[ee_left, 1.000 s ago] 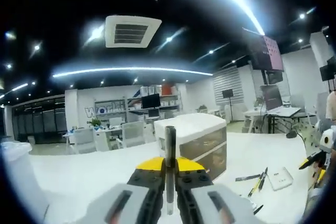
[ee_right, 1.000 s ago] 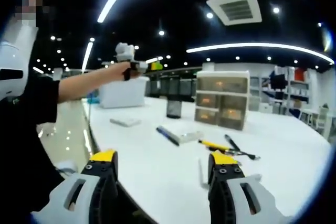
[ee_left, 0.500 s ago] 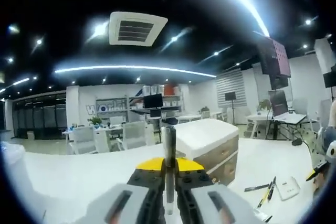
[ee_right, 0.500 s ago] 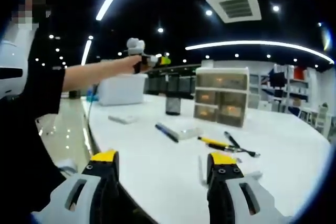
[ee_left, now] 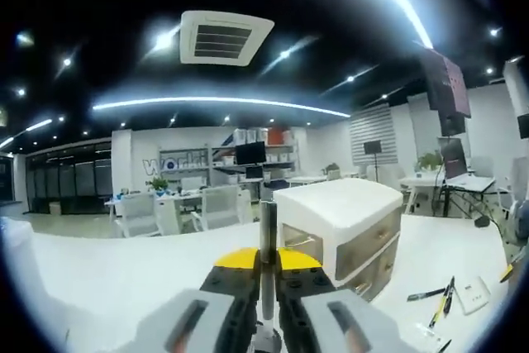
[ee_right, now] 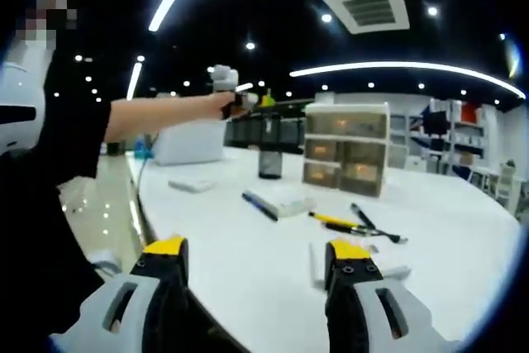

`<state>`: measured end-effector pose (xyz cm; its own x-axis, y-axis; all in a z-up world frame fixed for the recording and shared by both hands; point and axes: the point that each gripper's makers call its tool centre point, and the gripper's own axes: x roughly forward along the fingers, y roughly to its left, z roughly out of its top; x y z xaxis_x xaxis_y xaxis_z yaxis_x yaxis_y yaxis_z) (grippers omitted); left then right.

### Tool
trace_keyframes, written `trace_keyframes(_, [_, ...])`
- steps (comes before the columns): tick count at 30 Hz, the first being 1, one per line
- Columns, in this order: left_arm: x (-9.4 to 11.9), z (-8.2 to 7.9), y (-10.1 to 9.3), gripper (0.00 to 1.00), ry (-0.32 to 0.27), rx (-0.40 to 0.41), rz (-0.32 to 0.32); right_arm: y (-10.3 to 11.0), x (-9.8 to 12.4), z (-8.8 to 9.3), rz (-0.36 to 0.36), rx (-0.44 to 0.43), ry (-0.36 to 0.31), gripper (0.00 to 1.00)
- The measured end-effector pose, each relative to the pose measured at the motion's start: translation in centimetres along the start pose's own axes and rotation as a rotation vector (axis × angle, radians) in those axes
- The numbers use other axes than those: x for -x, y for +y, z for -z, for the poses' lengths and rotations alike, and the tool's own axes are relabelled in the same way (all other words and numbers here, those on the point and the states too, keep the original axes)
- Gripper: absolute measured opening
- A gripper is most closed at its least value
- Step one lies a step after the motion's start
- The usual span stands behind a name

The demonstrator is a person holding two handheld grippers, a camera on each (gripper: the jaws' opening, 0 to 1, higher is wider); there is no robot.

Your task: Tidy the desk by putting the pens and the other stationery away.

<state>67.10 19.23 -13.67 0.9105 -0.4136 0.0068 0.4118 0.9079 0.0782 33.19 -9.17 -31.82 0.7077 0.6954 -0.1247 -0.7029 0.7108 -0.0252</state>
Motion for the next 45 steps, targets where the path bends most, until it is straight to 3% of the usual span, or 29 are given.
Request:
trace_keyframes(8, [-0.8, 1.3, 0.7, 0.08, -0.002, 0.033, -0.014, -0.5, 0.7, -0.8, 0.013, -0.03, -0.048, 0.61])
trace_keyframes(45, [-0.6, 9.0, -0.4, 0.08, 0.095, 0.008, -0.034, 0.0, 0.3, -0.3, -0.003, -0.028, -0.043, 0.6])
